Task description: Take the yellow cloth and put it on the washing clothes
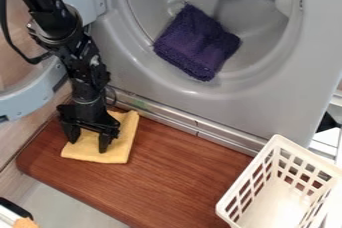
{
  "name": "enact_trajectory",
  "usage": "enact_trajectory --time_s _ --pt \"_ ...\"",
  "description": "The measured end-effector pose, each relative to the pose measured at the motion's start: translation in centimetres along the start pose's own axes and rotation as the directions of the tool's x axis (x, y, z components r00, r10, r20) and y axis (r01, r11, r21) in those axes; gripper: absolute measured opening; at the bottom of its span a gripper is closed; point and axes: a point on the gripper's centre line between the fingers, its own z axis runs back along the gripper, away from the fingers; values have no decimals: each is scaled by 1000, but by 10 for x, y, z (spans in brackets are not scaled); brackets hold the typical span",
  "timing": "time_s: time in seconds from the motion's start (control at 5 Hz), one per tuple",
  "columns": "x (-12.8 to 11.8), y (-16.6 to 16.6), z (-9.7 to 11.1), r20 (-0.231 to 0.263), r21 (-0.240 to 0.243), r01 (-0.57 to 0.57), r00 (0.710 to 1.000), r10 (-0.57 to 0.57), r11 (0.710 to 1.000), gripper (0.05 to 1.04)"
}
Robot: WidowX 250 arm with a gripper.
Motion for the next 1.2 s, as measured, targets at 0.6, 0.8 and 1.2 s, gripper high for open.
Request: enact_trajectory --time_s 0.6,0.8,1.2 --pt "-8 -25 4 -5 6 54 999 -54 999 183" --pt "-17 -53 21 17 -31 121 993 -120 992 83" --pt "-22 -90 102 157 -28 194 970 -188 980 68"
